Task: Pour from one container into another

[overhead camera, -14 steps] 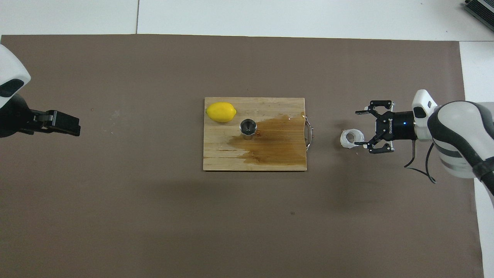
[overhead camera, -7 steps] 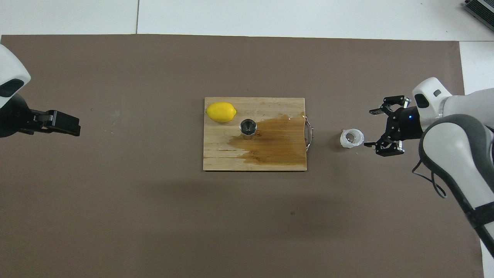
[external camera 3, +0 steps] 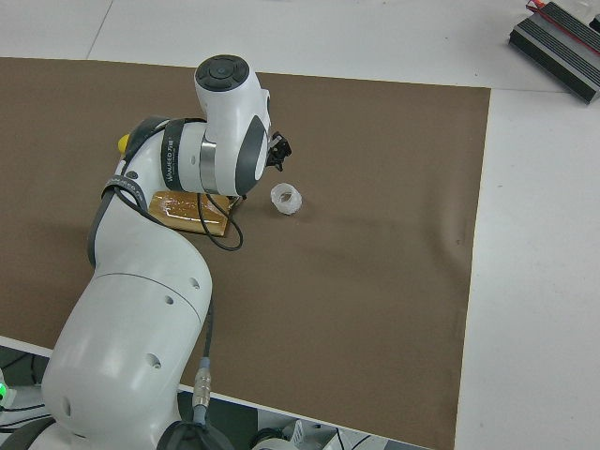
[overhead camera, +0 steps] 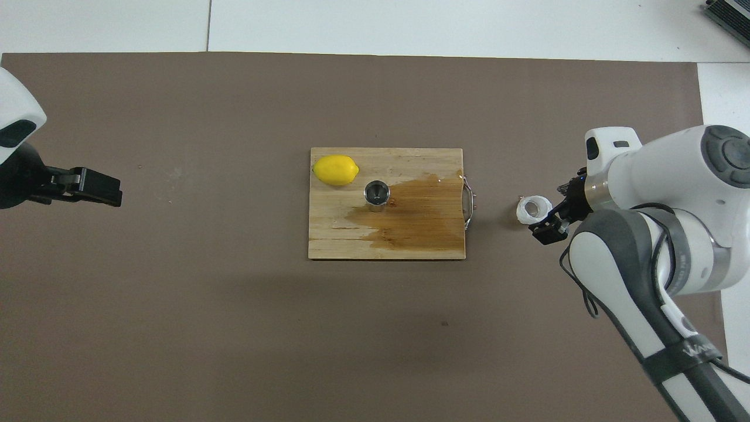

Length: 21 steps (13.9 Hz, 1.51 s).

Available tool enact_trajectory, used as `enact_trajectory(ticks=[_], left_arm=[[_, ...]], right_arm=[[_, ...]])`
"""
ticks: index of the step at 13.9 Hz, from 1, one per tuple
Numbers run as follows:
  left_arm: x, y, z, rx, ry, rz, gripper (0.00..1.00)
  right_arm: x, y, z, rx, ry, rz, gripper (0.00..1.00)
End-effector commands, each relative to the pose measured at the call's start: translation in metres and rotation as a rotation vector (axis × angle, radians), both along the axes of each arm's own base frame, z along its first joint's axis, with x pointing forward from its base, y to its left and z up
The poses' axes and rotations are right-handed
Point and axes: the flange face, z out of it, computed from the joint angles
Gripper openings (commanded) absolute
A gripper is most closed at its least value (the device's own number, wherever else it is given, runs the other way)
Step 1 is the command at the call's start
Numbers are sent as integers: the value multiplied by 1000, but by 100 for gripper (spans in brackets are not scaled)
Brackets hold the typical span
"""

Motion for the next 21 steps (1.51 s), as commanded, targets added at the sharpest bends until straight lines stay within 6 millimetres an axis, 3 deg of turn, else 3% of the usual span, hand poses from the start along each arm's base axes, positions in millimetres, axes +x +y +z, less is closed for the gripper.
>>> enact_trajectory(ticks=[1, 3, 7, 11, 17, 21], left_arm=[[-9, 3, 1, -13, -7, 0, 100], [-9, 3, 1, -13, -7, 0, 100], [-9, 3, 1, -13, -6, 0, 100], [-9, 3, 1, -13, -7, 0, 100], [-9, 3, 1, -13, -7, 0, 100], [-9, 3, 1, -13, -6, 0, 100]], right_arm=[[-11, -5, 11, -50, 69, -240, 100], [-9, -4, 38, -67, 114, -444, 100], [-7, -9, 115, -173, 142, -772, 100], [-13, -20, 181, -174, 114, -793, 100], [-17, -10, 190, -158, 118, -755, 100], [-21, -26, 198, -127, 122, -790, 100]])
